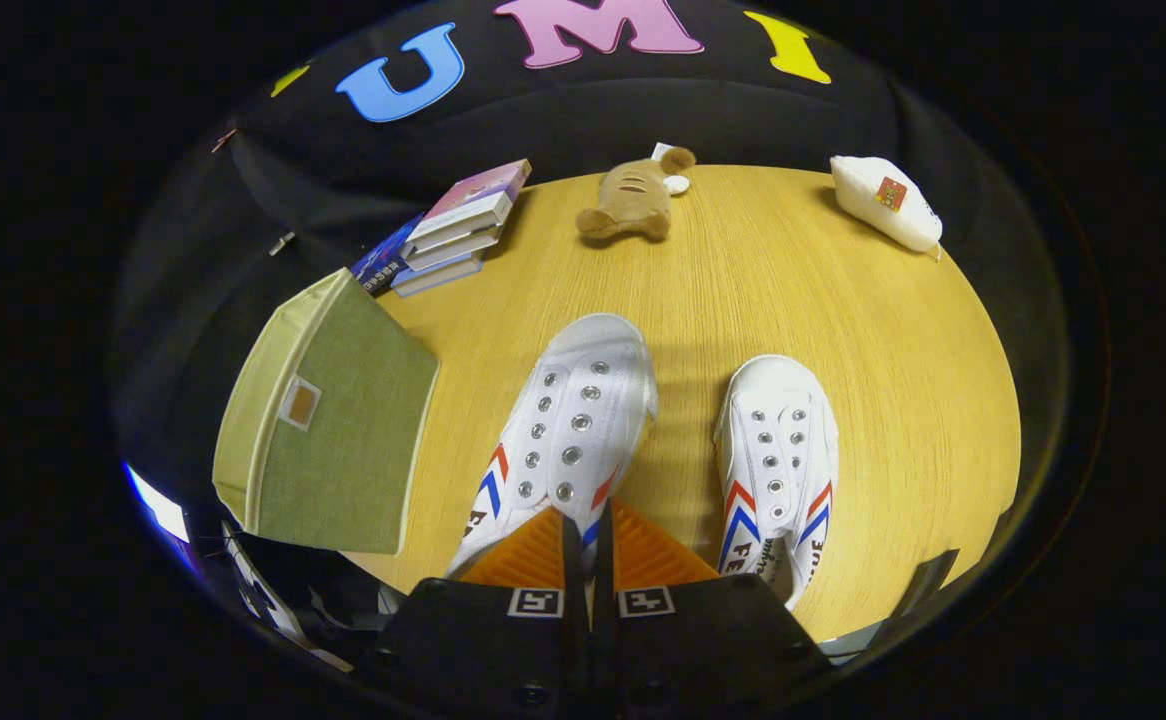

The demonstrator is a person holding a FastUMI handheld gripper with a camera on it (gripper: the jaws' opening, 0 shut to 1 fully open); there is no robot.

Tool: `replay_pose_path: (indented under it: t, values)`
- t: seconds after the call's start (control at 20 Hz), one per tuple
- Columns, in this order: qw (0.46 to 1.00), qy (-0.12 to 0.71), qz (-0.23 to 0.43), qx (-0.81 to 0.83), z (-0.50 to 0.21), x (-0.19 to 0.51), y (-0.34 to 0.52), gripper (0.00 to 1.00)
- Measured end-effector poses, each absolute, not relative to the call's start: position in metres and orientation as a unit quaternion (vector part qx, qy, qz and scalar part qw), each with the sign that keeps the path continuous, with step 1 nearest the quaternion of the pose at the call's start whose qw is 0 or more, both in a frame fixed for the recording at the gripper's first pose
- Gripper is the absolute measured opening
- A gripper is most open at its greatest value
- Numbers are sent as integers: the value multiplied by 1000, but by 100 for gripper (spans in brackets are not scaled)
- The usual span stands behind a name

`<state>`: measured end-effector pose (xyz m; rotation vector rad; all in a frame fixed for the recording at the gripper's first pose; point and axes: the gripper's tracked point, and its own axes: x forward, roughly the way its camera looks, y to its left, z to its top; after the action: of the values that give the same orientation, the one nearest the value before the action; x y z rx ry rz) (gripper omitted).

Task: Open the storage box then place both shoes into the box .Put the left shoe in first, then the right shoe, with the right side of both shoes facing outward in a uniform manner.

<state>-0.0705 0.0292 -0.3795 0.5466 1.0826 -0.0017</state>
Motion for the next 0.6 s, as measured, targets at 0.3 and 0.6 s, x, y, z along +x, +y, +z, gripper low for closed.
replay_pose_path:
  t: [0.3, 0.6]
  values:
    - [848, 459, 37, 264, -287, -32, 51, 5]
    - [831, 450, 98, 312, -210, 14, 131, 5]
